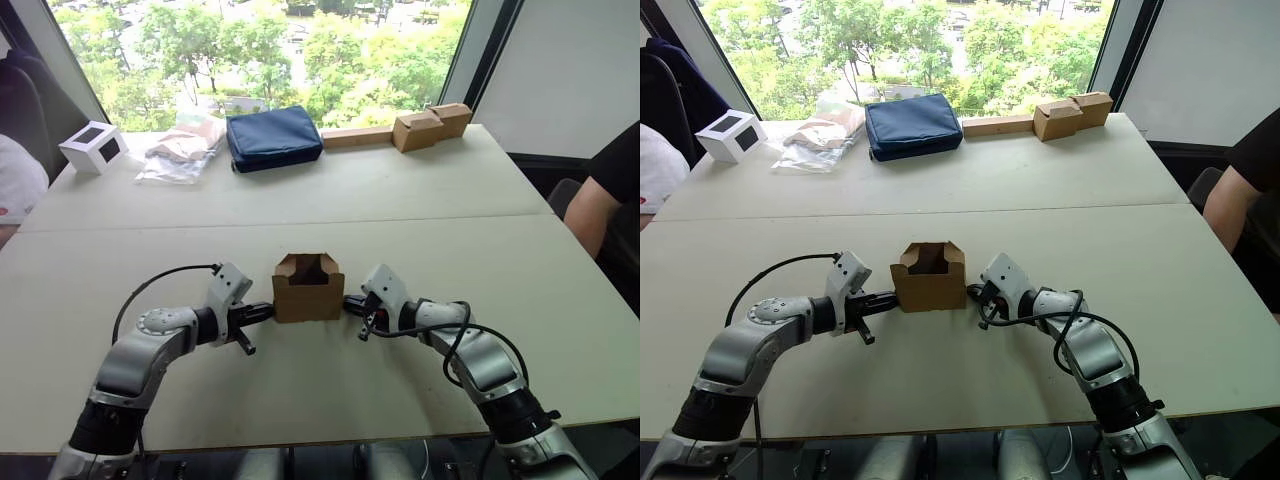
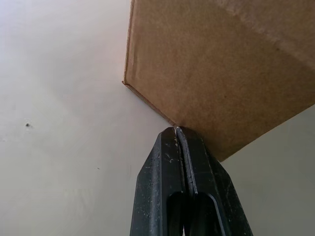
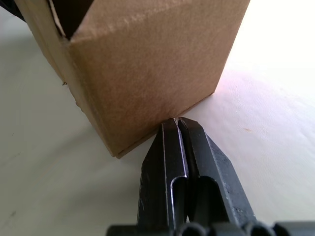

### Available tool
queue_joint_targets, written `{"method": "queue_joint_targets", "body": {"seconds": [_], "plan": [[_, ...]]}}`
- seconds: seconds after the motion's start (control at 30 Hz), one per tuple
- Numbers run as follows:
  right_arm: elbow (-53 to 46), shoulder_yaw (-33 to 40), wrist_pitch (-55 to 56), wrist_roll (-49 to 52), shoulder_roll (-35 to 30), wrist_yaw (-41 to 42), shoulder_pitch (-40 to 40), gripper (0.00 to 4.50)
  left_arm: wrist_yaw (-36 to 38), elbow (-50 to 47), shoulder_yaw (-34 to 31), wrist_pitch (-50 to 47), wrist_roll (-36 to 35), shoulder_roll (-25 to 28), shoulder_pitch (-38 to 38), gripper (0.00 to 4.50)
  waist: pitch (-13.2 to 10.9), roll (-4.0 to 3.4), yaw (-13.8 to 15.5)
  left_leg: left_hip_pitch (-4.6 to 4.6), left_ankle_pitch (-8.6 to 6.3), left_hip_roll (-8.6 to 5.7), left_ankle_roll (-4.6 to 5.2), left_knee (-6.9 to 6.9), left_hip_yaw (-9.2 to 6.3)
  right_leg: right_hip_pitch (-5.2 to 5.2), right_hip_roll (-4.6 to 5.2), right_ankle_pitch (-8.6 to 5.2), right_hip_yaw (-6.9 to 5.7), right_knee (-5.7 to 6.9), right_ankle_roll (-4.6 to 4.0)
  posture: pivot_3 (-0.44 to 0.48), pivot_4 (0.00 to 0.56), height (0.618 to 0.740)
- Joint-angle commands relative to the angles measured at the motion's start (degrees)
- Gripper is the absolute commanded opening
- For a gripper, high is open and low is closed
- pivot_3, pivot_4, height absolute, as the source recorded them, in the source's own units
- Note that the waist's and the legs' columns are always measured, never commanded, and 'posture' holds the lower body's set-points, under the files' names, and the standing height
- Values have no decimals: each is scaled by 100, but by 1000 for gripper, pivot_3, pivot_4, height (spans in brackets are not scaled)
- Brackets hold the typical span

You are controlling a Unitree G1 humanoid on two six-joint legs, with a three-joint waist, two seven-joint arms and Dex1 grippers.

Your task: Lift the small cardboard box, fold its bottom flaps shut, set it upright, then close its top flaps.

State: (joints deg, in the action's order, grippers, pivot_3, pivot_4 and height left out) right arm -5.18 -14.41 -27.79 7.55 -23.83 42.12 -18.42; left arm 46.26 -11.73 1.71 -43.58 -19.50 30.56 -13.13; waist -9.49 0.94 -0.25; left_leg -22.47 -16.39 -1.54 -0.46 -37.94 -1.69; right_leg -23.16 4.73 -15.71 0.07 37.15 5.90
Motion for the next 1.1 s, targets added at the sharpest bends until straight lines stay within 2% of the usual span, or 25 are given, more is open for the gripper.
{"method": "queue_joint_targets", "body": {"seconds": [0.03, 0.17, 0.3, 0.47, 0.57, 0.97, 1.1], "plan": [[-438, 22, -69, 133, -131, 188, 47, 0, 159, -78, -65, 125, -119, 196, -64, 31, 0, 0, -17, 0, 0, 0, 0, 0, 0, 0, 0, 0, 0, 0, 0, 0, 150, 737], [-762, 228, -208, 206, -465, 331, 134, 0, 473, 7, -256, 170, -180, 684, -101, 31, 0, 0, -39, 0, 0, 2, 0, 4, -1, -2, 2, 0, 0, -3, -1, 0, 150, 737], [-948, 541, -270, 339, -949, 557, 87, 0, 961, -141, -554, -178, -757, 1103, -282, 31, -2, 0, -28, -1, 0, 2, 1, 5, -1, -1, 5, -1, 0, -5, -1, 0, 150, 737], [-925, 1153, -516, 1097, -975, 818, -446, 0, 1043, -13, -931, -681, -1541, 1031, -1063, 31, -3, 2, -33, -3, -1, 2, 1, 4, -2, 2, 9, 0, -5, -10, -1, 0, 150, 737], [-916, 1270, -746, 1527, -842, 959, -834, 0, 1141, 140, -901, -791, -1782, 977, -1417, 31, -4, 2, -59, -1, -1, 4, 3, 4, -2, 2, 3, 0, -7, -9, 0, 0, 150, 737], [-493, 575, -518, 1392, -348, 987, -1323, 0, 1560, 1057, 147, 56, -1099, 877, -1959, 31, -4, 2, -39, -2, -2, 1, 4, 4, 0, 0, -6, 0, -6, -6, 0, 0, 150, 737], [-268, 378, -343, 1237, -318, 1047, -1410, 0, 1631, 1260, 318, 299, -914, 820, -1980, 31, -4, 1, -45, -2, -2, 0, 4, 4, 2, -2, -6, 0, -5, -6, 0, 0, 150, 737]]}}
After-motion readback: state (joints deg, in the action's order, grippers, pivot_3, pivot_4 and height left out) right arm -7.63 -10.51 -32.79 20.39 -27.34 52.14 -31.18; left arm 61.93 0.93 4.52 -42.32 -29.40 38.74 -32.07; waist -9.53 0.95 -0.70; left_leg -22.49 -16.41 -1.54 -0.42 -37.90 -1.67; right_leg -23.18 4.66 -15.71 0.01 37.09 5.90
